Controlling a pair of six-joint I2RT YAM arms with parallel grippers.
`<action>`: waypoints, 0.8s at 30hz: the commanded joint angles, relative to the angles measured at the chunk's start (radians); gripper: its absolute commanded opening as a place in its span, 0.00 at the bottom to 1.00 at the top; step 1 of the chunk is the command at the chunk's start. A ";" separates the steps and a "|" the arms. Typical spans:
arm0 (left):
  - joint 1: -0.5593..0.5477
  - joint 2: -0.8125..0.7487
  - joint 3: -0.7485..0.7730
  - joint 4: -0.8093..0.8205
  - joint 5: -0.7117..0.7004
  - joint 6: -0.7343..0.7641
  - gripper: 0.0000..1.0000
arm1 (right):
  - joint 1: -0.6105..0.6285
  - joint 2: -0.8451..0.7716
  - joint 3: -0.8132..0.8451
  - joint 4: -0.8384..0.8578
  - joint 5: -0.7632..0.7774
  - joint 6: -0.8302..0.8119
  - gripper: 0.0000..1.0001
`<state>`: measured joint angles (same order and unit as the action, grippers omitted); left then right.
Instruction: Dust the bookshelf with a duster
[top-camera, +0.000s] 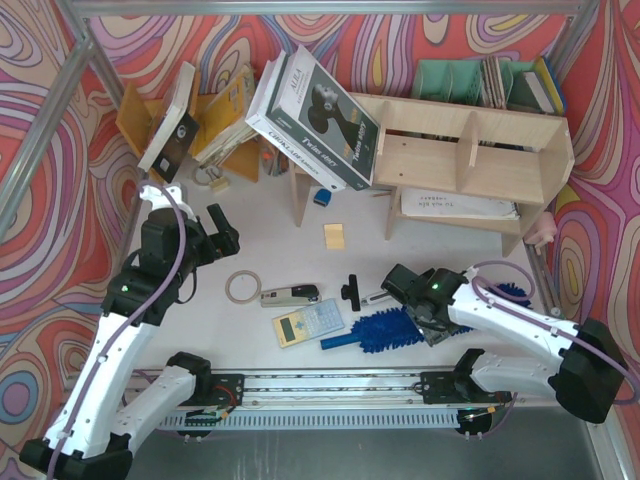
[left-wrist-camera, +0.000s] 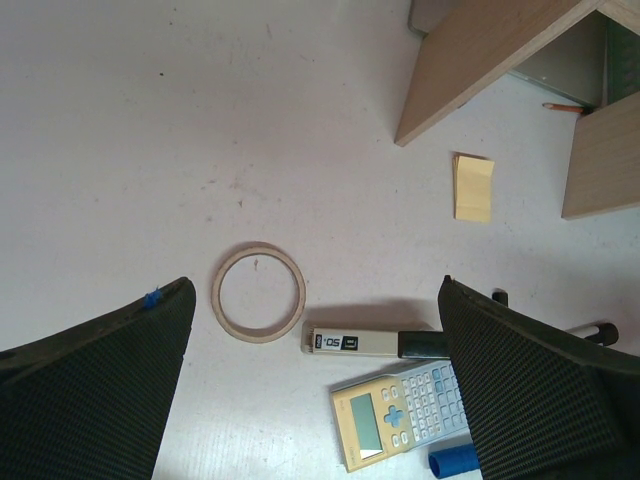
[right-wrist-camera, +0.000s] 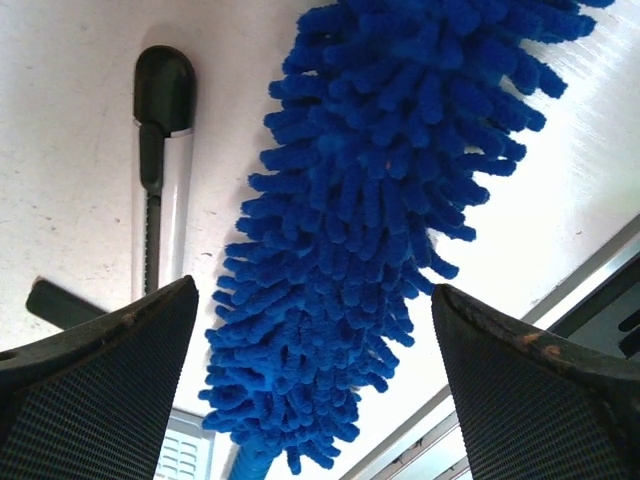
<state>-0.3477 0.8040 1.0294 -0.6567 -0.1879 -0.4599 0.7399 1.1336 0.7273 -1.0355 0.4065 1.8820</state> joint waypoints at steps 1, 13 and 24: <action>0.006 -0.007 -0.003 -0.014 -0.010 0.000 0.98 | 0.005 -0.003 -0.040 -0.046 -0.008 0.040 0.88; 0.007 0.021 -0.002 -0.017 -0.001 0.000 0.99 | 0.005 0.042 -0.113 0.122 -0.003 0.005 0.87; 0.006 0.064 0.004 -0.018 0.025 0.009 0.98 | 0.005 0.079 -0.163 0.204 -0.004 0.024 0.79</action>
<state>-0.3477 0.8543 1.0298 -0.6613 -0.1791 -0.4595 0.7399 1.1973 0.5842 -0.8429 0.3668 1.8851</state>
